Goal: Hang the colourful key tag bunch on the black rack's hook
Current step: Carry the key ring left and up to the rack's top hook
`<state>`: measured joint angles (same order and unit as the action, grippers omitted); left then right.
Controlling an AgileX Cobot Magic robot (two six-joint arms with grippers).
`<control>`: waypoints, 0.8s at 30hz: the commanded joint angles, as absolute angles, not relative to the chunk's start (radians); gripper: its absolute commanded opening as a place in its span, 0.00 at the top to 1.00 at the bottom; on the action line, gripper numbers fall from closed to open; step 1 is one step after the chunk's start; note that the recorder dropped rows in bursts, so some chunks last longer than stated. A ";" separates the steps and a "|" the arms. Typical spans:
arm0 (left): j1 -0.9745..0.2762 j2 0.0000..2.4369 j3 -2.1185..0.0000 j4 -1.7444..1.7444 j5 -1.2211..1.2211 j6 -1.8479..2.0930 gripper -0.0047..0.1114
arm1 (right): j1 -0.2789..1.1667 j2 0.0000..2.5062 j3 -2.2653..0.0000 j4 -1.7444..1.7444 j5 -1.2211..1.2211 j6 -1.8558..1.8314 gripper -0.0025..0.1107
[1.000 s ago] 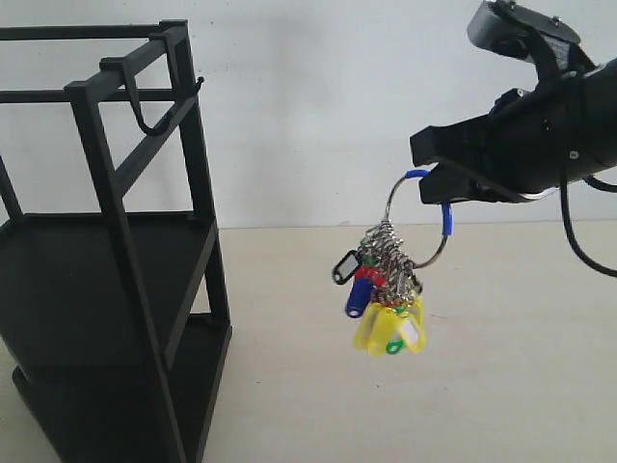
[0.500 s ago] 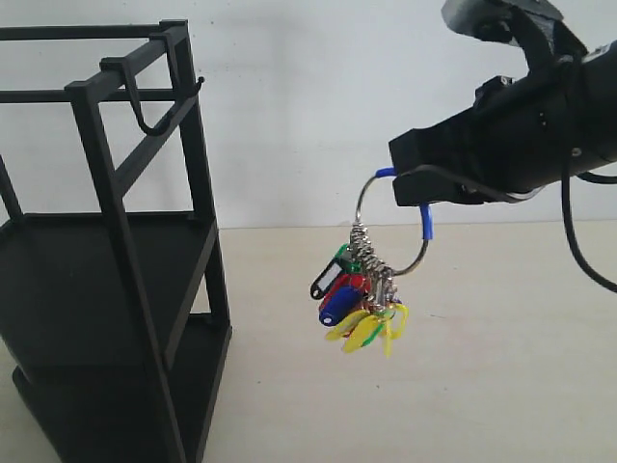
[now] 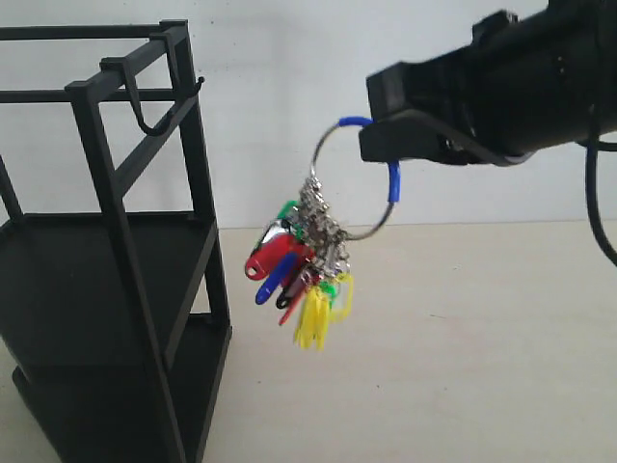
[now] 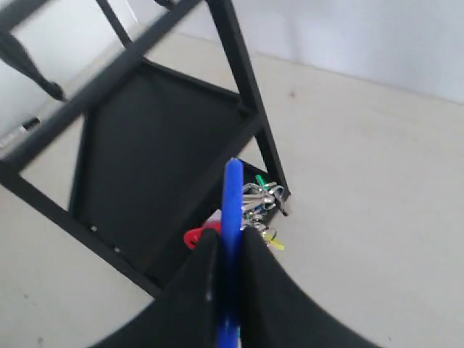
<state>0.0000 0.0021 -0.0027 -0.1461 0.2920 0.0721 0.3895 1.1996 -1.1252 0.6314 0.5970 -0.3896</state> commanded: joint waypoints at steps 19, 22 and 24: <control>-0.001 0.000 0.000 -0.141 0.284 0.075 0.92 | 0.638 1.250 -1.128 0.664 0.221 -0.402 0.98; -0.001 0.000 0.000 -0.141 0.284 0.075 0.92 | 0.638 1.274 -1.128 0.664 0.196 -0.399 0.98; -0.001 0.000 0.000 -0.141 0.284 0.075 0.92 | 0.644 1.290 -1.128 0.669 0.179 -0.397 0.98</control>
